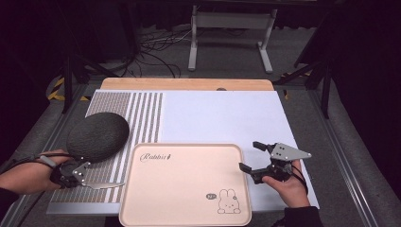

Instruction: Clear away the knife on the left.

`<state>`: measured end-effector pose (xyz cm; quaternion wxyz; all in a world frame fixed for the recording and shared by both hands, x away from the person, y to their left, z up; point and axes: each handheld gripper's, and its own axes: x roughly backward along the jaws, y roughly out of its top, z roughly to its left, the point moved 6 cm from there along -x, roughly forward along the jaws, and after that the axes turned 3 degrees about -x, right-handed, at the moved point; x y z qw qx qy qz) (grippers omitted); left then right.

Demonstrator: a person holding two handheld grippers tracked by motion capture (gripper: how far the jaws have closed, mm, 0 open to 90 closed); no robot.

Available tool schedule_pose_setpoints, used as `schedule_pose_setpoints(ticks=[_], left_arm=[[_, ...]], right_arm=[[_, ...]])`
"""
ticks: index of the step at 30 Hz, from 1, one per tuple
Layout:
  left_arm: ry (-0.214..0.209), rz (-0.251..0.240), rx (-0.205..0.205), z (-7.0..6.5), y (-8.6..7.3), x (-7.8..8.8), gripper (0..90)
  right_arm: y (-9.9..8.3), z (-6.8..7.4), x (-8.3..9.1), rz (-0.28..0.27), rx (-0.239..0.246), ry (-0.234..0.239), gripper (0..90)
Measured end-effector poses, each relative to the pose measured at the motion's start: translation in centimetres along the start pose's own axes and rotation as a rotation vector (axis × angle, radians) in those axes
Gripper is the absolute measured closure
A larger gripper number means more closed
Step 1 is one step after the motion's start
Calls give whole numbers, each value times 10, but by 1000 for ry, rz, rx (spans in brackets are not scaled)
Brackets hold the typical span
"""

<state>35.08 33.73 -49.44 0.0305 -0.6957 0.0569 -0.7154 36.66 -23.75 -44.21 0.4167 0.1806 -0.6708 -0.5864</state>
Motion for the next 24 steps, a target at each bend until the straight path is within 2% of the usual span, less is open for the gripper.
schedule_pose_setpoints(ticks=[2,3,4,5,9,13,14,16,17,18,19,20,23,24], left_arm=[[3,-9,11,0,-1,1,797],[-7,-11,29,-2,-1,1,797],[-10,-16,25,-2,-2,1,798],[-7,-14,41,-3,-2,2,798],[-6,-8,63,-3,-5,8,799],[-20,-39,131,-5,-6,15,799],[-20,-39,131,-5,-6,15,799],[-33,-60,185,-6,-6,19,799],[-61,-60,226,-6,-7,21,799],[-67,-52,280,-7,-7,24,799],[-67,-52,280,-7,-7,24,799],[-81,-54,314,-7,-6,28,799],[-92,-84,367,-6,-4,36,799],[-75,-101,386,-4,-2,41,799]], right_arm=[[-1,-1,0,6,-3,-2,71],[-1,-1,0,6,-5,-3,71],[-1,-1,0,6,-4,-2,73],[-1,0,0,5,-2,-1,74],[-1,0,0,10,-1,1,74],[-1,0,0,12,1,1,74],[-1,0,0,11,1,1,73],[-1,0,0,10,1,1,74],[-1,0,0,10,1,1,74],[-1,0,0,13,1,0,74],[-1,0,0,13,1,0,74],[-1,0,0,13,2,0,74],[-1,0,0,18,4,-3,74],[-1,-1,0,19,2,-3,74]])
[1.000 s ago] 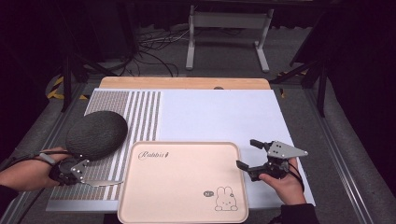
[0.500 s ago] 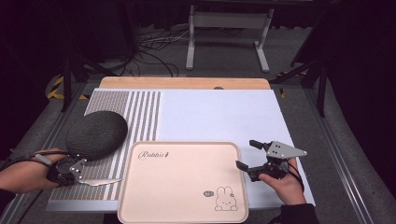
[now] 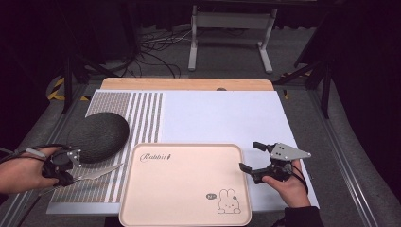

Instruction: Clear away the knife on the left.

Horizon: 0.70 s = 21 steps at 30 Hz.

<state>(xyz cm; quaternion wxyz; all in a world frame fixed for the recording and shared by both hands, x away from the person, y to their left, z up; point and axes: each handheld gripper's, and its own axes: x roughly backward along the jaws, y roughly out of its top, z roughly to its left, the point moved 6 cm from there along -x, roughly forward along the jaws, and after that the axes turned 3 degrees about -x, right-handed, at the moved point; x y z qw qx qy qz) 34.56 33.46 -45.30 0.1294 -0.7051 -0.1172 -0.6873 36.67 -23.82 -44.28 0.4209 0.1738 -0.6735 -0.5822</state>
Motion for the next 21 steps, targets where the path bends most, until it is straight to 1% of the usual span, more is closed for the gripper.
schedule_pose_setpoints(ticks=[1,2,3,4,5,8,9,11,12,13,14,18,20,21], left_arm=[[0,0,0,0,0,0,799],[14,-14,20,0,2,3,799],[18,-17,66,0,4,7,799],[20,-27,89,-1,6,9,799],[11,-49,118,-1,9,13,800],[4,-69,152,-3,14,18,800],[-1,-77,172,-3,16,19,800],[6,-88,205,-2,19,20,800],[1,-98,236,-1,20,22,800],[1,-98,236,-1,20,22,800],[-2,-107,272,0,21,24,800],[-22,-147,325,-2,27,30,800],[-21,-167,335,-2,30,31,800],[-36,-171,340,-3,32,32,800]], right_arm=[[0,0,0,0,0,0,74],[0,0,0,1,-1,0,74],[0,0,0,2,-3,1,74],[0,0,0,2,-3,1,74],[0,0,0,4,-4,1,74],[0,0,0,9,0,0,74],[0,0,0,9,1,0,74],[0,0,1,6,-2,0,74],[0,-1,1,4,-3,-1,74],[0,-1,1,4,-3,-1,74],[1,-1,2,3,-5,0,74],[0,-1,2,2,-9,1,74],[0,-1,3,-1,-11,2,74],[0,-2,3,-3,-12,2,74]])
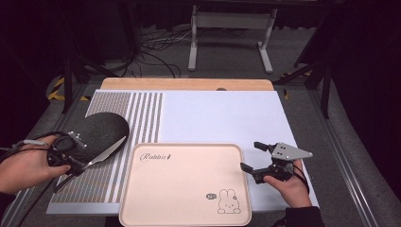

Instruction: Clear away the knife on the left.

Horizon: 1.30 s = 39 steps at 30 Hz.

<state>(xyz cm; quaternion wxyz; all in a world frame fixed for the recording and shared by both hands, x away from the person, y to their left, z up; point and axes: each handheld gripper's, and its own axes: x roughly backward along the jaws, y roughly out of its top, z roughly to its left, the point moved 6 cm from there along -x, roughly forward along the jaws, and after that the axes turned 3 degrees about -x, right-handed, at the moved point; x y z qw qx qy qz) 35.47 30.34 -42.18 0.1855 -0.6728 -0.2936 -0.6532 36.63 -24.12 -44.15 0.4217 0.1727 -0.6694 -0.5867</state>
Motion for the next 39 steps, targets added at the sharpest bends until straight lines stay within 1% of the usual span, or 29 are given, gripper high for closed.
schedule_pose_setpoints(ticks=[1,2,5,6,8,10,11,12,13,15,16,17,18,19,20,22,25,26,27,28,30,32,33,34,37,39], left_arm=[[0,-6,9,-2,2,0,800],[16,-13,15,-3,3,0,800],[23,-26,68,-10,10,2,800],[23,-26,68,-10,10,2,800],[32,-32,99,-15,14,4,800],[18,-48,120,-20,18,5,800],[9,-47,128,-23,20,6,800],[4,-55,129,-26,22,6,800],[-9,-58,144,-29,24,5,799],[-9,-59,152,-33,27,5,799],[-23,-55,166,-37,28,5,800],[-17,-61,156,-37,30,5,800],[-25,-67,169,-40,31,4,799],[-33,-71,165,-43,33,4,800],[-46,-71,170,-45,35,3,800],[-58,-74,163,-50,38,1,800],[-58,-82,148,-57,48,-3,800],[-59,-80,156,-60,51,-5,800],[-62,-78,144,-63,54,-6,800],[-80,-77,141,-67,58,-8,800],[-84,-76,137,-69,60,-8,800],[-111,-77,125,-76,66,-12,800],[-113,-78,114,-77,68,-14,800],[-120,-66,99,-80,70,-16,800],[-124,-59,85,-85,74,-22,799],[-144,-58,85,-89,78,-26,800]], right_arm=[[0,0,0,1,0,-2,73],[0,0,1,1,-2,-3,73],[-1,-1,1,1,-5,-2,73],[-1,-1,1,1,-5,-2,73],[-1,0,0,4,-4,-2,72],[-1,0,0,5,-2,-1,73],[-1,0,0,6,-2,-1,73],[-2,0,0,7,-2,-1,73],[-2,0,0,8,-2,0,73],[-2,-1,0,7,-3,1,73],[-2,-1,0,6,-3,1,72],[-2,-1,0,6,-3,2,72],[-2,0,0,6,-3,3,72],[-2,0,0,6,-2,4,72],[-2,0,0,7,-2,3,72],[-2,0,0,7,-3,3,72],[-2,-1,0,5,-4,3,72],[-2,-1,0,7,-4,3,71],[-2,-1,0,8,-5,3,71],[-2,-1,0,10,-5,3,71],[-2,-1,0,9,-5,3,71],[-2,-1,1,9,-4,3,71],[-2,-2,2,6,-6,1,71],[-2,-2,2,5,-7,0,71],[-2,-3,3,4,-8,0,71],[-3,-3,3,5,-9,-1,71]])
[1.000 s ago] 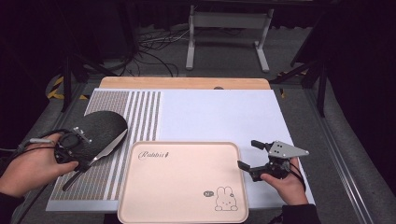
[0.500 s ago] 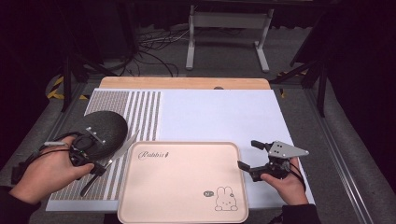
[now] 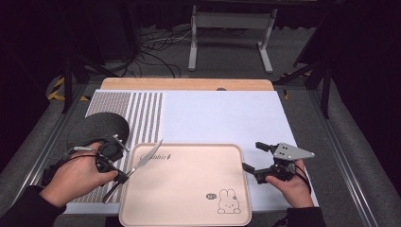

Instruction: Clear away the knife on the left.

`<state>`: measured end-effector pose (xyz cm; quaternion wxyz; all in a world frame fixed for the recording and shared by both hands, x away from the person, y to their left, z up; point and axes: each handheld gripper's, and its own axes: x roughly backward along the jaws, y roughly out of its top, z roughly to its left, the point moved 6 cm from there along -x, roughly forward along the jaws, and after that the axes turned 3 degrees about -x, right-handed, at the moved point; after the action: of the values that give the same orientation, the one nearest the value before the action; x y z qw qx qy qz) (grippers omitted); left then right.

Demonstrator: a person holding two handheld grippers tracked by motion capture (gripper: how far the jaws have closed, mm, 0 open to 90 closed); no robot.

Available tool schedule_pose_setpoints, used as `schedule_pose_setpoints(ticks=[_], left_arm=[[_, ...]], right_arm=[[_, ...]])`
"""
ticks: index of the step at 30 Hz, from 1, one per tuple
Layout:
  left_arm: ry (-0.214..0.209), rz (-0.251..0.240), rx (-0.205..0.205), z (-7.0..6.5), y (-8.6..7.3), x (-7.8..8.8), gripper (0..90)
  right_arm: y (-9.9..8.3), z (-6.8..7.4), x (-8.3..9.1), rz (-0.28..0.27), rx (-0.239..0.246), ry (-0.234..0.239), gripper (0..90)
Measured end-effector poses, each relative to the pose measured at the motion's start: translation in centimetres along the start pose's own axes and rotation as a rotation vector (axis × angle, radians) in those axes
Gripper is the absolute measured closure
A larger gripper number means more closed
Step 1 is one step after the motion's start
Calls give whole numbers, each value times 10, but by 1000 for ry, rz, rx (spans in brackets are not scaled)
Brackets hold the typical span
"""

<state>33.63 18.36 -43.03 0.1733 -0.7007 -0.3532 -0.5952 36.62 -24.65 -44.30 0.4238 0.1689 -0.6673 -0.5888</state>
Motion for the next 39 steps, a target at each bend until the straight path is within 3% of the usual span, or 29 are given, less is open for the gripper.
schedule_pose_setpoints(ticks=[20,39], left_arm=[[-93,31,-13,-19,19,-39,800],[-124,67,13,-20,25,-60,799]], right_arm=[[-1,-2,2,-3,-7,-3,70],[-1,-2,2,0,-8,2,70]])
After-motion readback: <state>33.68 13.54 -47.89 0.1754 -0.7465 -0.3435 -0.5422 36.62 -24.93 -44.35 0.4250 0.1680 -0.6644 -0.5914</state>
